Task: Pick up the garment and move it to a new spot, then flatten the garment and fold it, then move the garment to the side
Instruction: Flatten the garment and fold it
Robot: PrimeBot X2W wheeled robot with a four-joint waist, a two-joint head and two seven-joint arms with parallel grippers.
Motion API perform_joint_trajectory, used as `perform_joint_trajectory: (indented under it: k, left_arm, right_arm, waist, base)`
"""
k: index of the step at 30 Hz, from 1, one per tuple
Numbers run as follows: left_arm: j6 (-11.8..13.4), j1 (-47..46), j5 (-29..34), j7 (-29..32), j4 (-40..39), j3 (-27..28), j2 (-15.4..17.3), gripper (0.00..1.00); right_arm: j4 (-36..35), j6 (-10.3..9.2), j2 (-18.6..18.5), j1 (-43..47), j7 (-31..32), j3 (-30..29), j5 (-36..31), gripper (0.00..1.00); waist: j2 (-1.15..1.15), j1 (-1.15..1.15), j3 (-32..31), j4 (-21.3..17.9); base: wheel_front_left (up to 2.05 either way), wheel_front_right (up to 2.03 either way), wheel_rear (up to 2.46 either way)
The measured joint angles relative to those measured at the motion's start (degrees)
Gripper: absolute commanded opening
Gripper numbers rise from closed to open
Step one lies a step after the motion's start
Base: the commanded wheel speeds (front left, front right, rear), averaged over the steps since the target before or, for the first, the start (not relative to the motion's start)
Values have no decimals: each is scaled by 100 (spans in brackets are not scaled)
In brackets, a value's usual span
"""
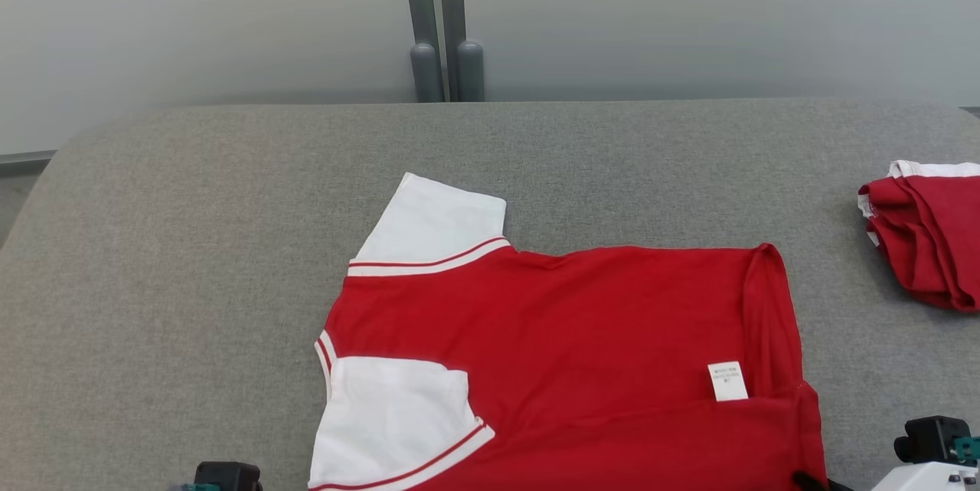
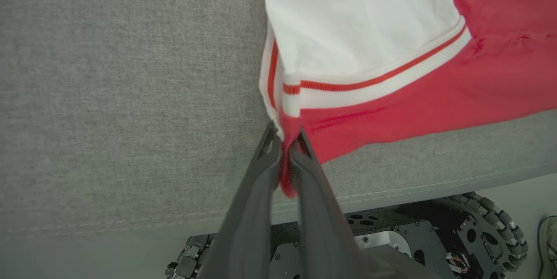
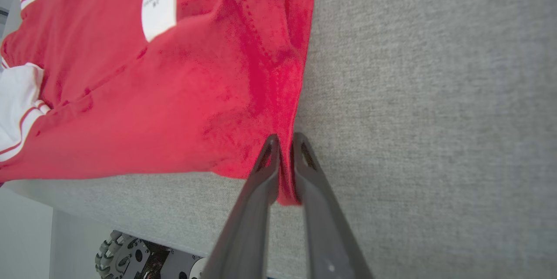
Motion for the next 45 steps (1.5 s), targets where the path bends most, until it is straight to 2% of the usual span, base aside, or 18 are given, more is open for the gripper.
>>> perform_joint_trajectory:
  k: [1, 6, 11, 14, 19, 24, 27, 29, 34, 38, 45]
  left_arm:
    - [1, 5, 1, 55, -29, -27, 15, 100]
    - [55, 8, 68, 47, -215, -16, 87, 100]
    - [43, -263, 324, -224, -430, 114, 204, 100]
    - [-59, -813, 617, -396, -497, 166, 264, 100]
    - [-336, -1803, 803, -243, -431, 71, 214, 100]
    - [-809, -2964, 861, 43, 132, -58, 44, 100]
    - [-1263, -4052, 727, 325, 928, -198, -280, 100]
    - [-1395, -4476, 699, 431, 1288, -269, -405, 100]
    - [-1605, -5308, 619, 616, 2074, -490, -683, 100]
    - [-1674, -5797, 408, 726, 2682, -667, -872, 100]
    - [-1695, -6509, 283, 706, 3550, -1014, -766, 100]
  right_arm:
    - [-35, -1, 48, 25, 44, -38, -34, 100]
    - [-247, -1, 188, 78, 187, -218, -199, 100]
    - [-817, -1, 259, 102, 125, -493, -289, 100]
    - [-1238, -1, 290, -193, -146, -759, -454, 100]
    - [-1225, -1, 413, -942, -332, -1014, -886, 100]
    - [-834, -1, 588, -1986, -316, -1054, -1198, 100]
    - [-40, -1, 587, -2821, -154, -994, -1529, 100]
    - [332, -1, 630, -3144, 0, -948, -1602, 100]
    - [889, -1, 681, -3689, 378, -655, -1673, 100]
    - [1004, -1, 724, -3919, 487, -459, -1567, 100]
    - [836, -1, 748, -4323, 461, 83, -1429, 100]
  waist:
    - [0, 0, -4, -1]
    - [0, 0, -29, -22]
    - [0, 0, -1, -60]
    - [0, 0, 106, -97]
    - [0, 0, 362, -155]
    - [0, 0, 758, -207]
    - [0, 1, 1176, -247]
    - [0, 1, 1354, -264]
    - [0, 1, 1754, -311]
    - [0, 1, 2050, -359]
    - [0, 1, 2423, -599]
  base:
    - [0, 0, 0]
    - [0, 0, 0]
    - [0, 0, 0]
    - [0, 0, 0]
    - [0, 0, 0]
    - [0, 0, 0]
    - [0, 0, 0]
    - [0, 0, 0]
    - [0, 0, 0]
    - [0, 0, 0]
    - [0, 0, 0]
